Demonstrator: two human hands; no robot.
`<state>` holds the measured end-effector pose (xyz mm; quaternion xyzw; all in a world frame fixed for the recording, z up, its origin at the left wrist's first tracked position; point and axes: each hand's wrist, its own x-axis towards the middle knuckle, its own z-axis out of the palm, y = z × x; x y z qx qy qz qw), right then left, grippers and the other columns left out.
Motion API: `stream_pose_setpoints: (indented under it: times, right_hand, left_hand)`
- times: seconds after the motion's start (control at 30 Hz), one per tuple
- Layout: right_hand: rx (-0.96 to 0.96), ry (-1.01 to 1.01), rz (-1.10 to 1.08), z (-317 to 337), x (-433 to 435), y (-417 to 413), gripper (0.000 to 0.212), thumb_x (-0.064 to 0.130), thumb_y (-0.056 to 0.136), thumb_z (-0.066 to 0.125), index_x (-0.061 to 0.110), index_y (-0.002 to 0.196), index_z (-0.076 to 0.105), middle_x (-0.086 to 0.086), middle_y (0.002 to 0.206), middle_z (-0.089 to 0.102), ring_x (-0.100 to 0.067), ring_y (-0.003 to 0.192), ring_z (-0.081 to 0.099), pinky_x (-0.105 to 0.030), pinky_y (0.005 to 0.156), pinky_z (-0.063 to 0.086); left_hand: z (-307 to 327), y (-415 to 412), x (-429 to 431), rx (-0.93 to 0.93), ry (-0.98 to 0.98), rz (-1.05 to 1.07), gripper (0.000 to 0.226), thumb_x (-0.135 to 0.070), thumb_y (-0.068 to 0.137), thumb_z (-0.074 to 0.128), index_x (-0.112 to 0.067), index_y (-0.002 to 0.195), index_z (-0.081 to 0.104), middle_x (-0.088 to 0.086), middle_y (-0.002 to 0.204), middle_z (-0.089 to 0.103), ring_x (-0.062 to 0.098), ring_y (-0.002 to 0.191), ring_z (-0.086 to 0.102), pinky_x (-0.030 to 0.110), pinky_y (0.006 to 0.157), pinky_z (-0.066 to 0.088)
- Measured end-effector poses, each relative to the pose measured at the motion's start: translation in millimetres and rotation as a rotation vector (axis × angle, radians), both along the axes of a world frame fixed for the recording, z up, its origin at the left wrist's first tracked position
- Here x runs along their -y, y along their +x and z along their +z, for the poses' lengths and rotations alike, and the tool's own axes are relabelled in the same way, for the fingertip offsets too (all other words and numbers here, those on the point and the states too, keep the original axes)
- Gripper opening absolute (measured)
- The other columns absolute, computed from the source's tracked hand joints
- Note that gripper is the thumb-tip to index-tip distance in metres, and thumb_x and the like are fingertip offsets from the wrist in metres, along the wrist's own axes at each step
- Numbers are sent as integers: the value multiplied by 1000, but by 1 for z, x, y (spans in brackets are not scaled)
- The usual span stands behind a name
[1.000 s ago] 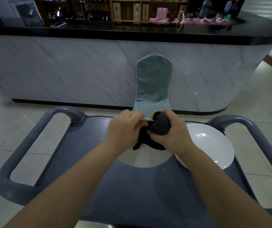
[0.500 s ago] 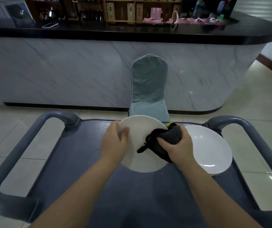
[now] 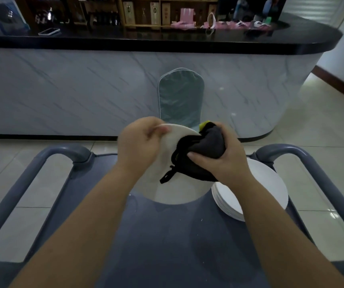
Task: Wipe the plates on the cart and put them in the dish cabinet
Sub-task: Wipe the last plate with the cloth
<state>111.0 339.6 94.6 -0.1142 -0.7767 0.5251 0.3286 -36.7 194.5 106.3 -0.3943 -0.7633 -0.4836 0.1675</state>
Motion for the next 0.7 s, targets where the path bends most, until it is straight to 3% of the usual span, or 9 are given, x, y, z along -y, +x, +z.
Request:
stream_pose_setpoints:
  times: [0.1,0.13,0.2,0.27,0.33,0.4,0.47,0.57,0.7]
  right_hand:
    - [-5,-382,-76,-34,7,3,57,24,58,89,25,108,61,0,102,70,-19,98,67,-36,84,55]
    - [-7,-476,-138,-47,12,3,55,22,58,90,25,105,62,-1,100,70,-18,96,67,-36,82,56]
    - [43,-489,-320,-72,20,2,48,16,62,90,24,99,61,2,95,69,-15,91,67,-30,77,54]
    - [73,-421,-417,-86,20,7,44,12,65,89,24,94,59,4,91,66,-16,88,65,-23,74,52]
    - [58,-284,-374,-83,14,15,44,9,63,87,26,92,59,9,87,65,-5,81,62,-15,72,48]
    - [82,-44,-256,-68,6,18,47,8,61,88,26,92,59,12,85,65,2,77,60,-11,71,45]
    - [116,164,-110,-48,4,15,49,16,62,88,32,95,55,16,89,64,1,77,59,-9,70,43]
    - [91,272,-71,-21,1,6,47,33,61,82,37,98,53,21,89,63,0,78,59,-9,69,43]
    - [16,64,-86,-5,4,9,52,20,62,86,28,105,58,17,94,65,-4,88,62,-14,78,47]
  left_hand:
    - [-41,1,12,562,306,306,27,-30,96,58,-23,69,57,-10,63,55,6,61,47,27,61,39]
    - [-58,8,13,685,365,381,29,-32,97,56,-21,71,54,-8,64,53,9,62,46,30,63,40]
    - [-92,23,11,779,301,379,23,-32,99,52,-20,79,53,-6,71,55,17,70,51,35,69,42]
    - [-111,34,12,675,105,266,11,-31,96,55,-21,100,55,-7,91,59,19,89,55,34,77,43]
    - [-108,34,13,327,-99,130,38,-40,92,54,-15,120,51,-5,107,54,16,99,47,29,86,36]
    - [-93,31,5,-22,-231,13,40,-42,92,49,-10,115,54,4,102,57,23,92,48,29,81,34]
    - [-69,30,-4,-230,-290,-123,31,-35,92,48,-9,99,62,6,90,63,26,79,56,31,69,41]
    - [-30,23,-16,-356,-258,-225,26,-29,90,50,-12,85,68,2,77,67,27,68,62,33,52,46]
    - [-2,8,-18,-276,-157,-198,10,-21,85,61,-19,82,71,-8,75,68,15,72,62,29,61,47]
